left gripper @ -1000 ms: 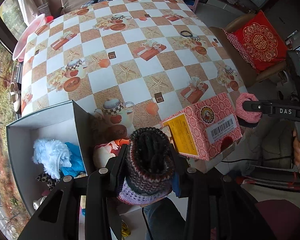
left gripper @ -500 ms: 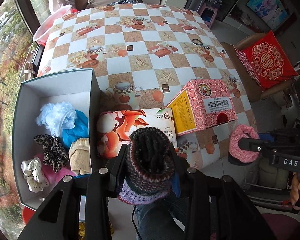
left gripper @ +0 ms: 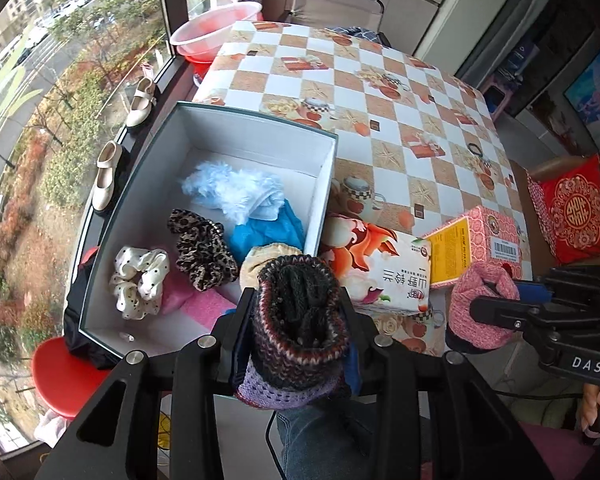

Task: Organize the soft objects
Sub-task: 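Carry the striped beanie and pink hat over the white box with both tools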

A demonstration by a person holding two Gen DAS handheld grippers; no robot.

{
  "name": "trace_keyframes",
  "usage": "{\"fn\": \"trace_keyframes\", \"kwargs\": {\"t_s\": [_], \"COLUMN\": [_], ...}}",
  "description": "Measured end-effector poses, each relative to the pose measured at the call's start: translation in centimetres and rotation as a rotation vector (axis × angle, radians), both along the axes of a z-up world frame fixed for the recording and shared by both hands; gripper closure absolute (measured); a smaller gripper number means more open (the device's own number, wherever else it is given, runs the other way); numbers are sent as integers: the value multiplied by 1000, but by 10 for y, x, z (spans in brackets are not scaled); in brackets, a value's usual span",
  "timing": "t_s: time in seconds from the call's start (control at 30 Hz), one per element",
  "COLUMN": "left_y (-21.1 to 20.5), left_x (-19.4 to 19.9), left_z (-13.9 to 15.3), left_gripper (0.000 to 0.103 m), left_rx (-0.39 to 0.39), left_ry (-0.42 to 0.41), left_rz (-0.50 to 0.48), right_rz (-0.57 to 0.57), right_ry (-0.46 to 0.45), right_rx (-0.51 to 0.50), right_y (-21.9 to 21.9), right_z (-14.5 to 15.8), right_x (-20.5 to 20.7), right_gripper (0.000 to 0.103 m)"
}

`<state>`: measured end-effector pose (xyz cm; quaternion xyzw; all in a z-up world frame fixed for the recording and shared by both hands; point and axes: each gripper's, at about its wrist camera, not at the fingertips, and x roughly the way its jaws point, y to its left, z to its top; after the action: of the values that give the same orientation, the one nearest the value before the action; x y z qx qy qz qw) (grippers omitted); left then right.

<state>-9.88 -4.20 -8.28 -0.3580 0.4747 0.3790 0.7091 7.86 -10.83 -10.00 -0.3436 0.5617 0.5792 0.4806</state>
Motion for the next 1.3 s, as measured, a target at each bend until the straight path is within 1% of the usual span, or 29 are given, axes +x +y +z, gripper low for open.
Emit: {"fn": "trace_keyframes", "kwargs": {"t_s": [0.17, 0.33, 0.47, 0.77, 1.3], "left_y": [14, 25, 30, 43, 72], "left_x": [-19, -28, -30, -32, -32], "left_z": [3, 3, 3, -2, -10], "left_gripper": [62, 62, 62, 62, 62], "left_rx": [14, 19, 28, 16, -9], "left_ry": [-12, -17, -11, -11, 3], "left_rz": [88, 135, 150, 173, 173], "right_rz": [89, 160, 198, 256, 270], "right_ry": [-16, -38, -49, -59, -51], "right_rx": [31, 56, 70, 74, 60], "right_y": [27, 50, 65, 87, 124], "right_z": [11, 21, 27, 29, 23], "right_x": [-21, -39, -48, -62, -66], "right_gripper": [77, 77, 77, 77, 77]}}
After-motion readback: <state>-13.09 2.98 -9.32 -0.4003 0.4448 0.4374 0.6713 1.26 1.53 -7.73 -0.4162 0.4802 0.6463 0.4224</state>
